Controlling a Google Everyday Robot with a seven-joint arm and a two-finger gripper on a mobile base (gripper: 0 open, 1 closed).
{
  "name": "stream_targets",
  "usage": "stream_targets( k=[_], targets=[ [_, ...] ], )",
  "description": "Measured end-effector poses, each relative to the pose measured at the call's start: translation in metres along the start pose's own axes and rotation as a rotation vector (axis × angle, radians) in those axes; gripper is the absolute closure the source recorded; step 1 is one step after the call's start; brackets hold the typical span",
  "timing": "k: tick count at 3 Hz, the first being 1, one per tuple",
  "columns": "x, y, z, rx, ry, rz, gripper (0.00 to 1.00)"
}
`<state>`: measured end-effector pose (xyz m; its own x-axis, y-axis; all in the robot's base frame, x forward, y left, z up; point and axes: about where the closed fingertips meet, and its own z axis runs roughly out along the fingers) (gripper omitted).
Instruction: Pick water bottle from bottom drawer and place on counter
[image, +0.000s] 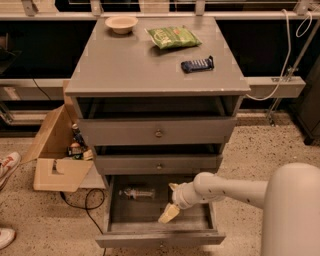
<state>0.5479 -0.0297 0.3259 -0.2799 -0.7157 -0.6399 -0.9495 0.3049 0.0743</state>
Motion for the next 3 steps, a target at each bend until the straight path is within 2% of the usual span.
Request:
stream_targets(
  k=[1,3],
  targets=[
    [0.009,-0.017,0.040,0.030,-0.034,0.005,0.00],
    [0.016,-0.034,0.120,0.027,-0.081,-0.015,0.00]
  ],
)
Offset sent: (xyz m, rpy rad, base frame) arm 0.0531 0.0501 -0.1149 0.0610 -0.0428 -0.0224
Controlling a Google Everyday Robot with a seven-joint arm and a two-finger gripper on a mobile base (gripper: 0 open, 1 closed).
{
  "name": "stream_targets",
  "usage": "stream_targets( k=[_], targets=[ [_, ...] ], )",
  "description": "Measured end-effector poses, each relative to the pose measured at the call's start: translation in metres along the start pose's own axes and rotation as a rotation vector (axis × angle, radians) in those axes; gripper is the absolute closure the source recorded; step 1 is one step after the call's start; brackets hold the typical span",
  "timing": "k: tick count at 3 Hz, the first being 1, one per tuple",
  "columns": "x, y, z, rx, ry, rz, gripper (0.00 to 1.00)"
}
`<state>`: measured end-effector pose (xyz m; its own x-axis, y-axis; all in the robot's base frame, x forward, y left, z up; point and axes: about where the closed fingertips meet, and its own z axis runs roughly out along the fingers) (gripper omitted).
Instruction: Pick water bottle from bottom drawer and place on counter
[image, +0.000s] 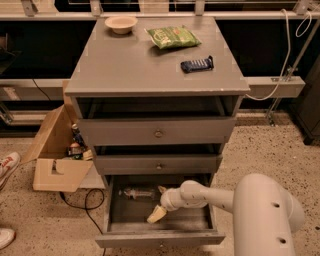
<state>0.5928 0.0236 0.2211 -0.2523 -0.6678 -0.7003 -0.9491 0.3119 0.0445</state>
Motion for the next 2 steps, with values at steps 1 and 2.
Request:
stream_targets(
  k=[1,2],
  targets=[
    [-0.003,-0.001,0.020,0.001,-0.009,-0.035,0.00],
    [-0.022,-0.006,0.049,-0.014,-0.005,-0.153,0.00]
  ],
)
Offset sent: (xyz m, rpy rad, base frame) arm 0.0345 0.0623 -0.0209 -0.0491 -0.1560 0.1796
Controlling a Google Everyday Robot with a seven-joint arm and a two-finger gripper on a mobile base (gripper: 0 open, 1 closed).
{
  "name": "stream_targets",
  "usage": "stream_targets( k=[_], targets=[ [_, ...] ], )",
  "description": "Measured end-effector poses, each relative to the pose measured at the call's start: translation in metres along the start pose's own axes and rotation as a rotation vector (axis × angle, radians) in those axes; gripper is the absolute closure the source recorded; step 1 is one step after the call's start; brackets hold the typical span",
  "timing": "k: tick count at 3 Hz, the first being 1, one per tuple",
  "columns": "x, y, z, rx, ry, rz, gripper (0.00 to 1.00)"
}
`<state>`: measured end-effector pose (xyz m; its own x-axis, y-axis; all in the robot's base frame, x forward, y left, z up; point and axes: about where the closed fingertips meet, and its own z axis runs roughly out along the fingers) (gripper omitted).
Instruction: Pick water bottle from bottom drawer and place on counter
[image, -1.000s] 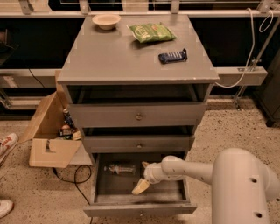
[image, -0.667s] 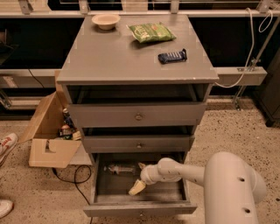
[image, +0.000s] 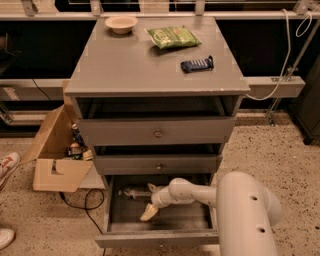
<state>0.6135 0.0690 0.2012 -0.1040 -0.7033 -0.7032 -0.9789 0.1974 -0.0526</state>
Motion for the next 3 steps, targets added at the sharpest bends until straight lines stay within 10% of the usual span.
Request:
stream_targets(
  k=[3],
  targets=[
    [-0.004,-0.021,0.049,-0.046,0.005,-0.074,0.00]
  ],
)
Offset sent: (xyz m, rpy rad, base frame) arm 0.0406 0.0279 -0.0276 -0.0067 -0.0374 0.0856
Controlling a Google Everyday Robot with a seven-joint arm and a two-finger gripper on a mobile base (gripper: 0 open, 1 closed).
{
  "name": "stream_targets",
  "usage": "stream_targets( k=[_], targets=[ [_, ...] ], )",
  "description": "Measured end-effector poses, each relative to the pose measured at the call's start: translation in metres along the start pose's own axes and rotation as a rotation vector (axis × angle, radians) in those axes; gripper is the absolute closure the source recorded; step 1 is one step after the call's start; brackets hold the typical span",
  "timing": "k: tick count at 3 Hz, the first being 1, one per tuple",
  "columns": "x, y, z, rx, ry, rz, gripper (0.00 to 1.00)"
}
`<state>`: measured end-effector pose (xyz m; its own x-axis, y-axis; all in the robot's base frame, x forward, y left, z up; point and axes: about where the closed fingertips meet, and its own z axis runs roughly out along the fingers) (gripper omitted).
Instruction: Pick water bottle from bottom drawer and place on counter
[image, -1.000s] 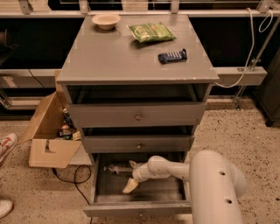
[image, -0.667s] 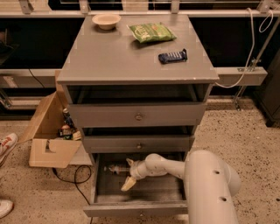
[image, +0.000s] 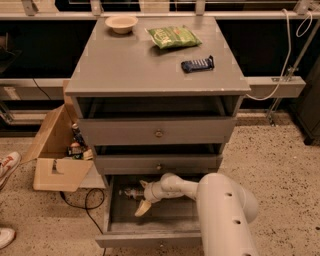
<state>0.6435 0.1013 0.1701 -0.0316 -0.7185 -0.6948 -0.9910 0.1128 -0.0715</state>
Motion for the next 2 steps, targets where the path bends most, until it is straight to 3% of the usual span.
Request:
stream_targets(
  k=[1,2],
  targets=[
    [0.008,-0.005,0.017,-0.017,0.015,0.014,0.00],
    [0.018,-0.005,0.029,-0.032,0.025,0.035,0.16]
  ],
)
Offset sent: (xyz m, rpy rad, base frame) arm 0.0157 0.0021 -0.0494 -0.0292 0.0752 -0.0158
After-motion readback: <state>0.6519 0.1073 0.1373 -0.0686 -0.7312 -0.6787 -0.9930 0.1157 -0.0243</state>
